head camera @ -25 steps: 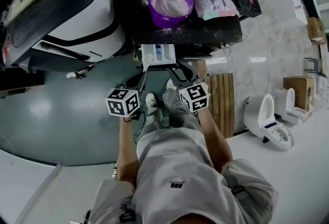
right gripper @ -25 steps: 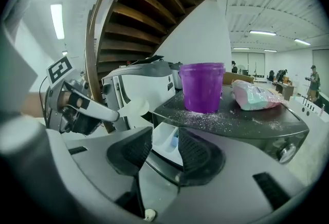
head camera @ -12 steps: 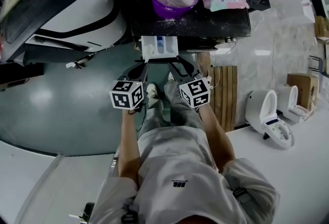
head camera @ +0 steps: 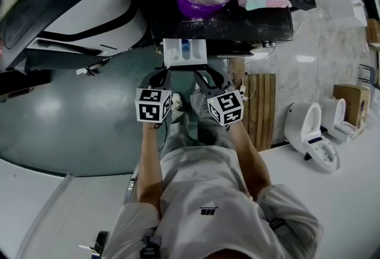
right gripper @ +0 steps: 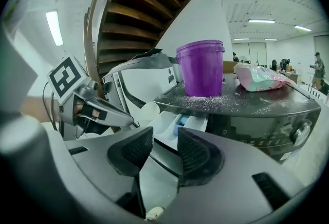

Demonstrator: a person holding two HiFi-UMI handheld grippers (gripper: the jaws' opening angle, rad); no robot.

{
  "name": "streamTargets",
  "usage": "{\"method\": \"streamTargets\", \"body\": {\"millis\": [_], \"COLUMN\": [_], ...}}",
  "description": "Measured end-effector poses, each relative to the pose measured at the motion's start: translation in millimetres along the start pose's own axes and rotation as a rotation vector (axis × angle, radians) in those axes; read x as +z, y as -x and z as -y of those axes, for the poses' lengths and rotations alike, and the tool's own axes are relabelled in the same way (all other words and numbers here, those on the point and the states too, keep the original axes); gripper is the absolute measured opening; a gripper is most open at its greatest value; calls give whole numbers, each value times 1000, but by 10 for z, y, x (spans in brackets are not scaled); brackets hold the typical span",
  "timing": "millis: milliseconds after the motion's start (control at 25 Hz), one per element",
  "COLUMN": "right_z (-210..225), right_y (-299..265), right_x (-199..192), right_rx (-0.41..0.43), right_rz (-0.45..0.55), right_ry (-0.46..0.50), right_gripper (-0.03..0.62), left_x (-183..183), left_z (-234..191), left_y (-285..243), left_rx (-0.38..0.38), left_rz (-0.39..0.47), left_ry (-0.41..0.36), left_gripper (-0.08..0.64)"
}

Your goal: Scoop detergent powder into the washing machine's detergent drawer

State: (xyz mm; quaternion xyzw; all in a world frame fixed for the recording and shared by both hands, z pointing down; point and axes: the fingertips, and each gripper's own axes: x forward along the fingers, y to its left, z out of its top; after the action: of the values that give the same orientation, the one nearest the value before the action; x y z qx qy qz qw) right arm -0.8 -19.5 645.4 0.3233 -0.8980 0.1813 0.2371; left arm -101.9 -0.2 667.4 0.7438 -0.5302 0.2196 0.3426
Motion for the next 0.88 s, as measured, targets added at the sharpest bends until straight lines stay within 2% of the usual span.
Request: {"method": "streamTargets", "body": {"millis": [680,880], "right_z": [41,58], "right_y": [18,18], "right_x": [-50,-48], "right_rx": [13,12], "right_rz": [-4,2], "right_ry": [-22,-26], "right_gripper": [143,141], "left_x": [-42,25], "left_z": [-1,-16], "left_y": [-82,-85], "left_rx": [222,283], "left_rz": [-123,-135], "left_ry": [-250,-329], "left_gripper": [15,15]}}
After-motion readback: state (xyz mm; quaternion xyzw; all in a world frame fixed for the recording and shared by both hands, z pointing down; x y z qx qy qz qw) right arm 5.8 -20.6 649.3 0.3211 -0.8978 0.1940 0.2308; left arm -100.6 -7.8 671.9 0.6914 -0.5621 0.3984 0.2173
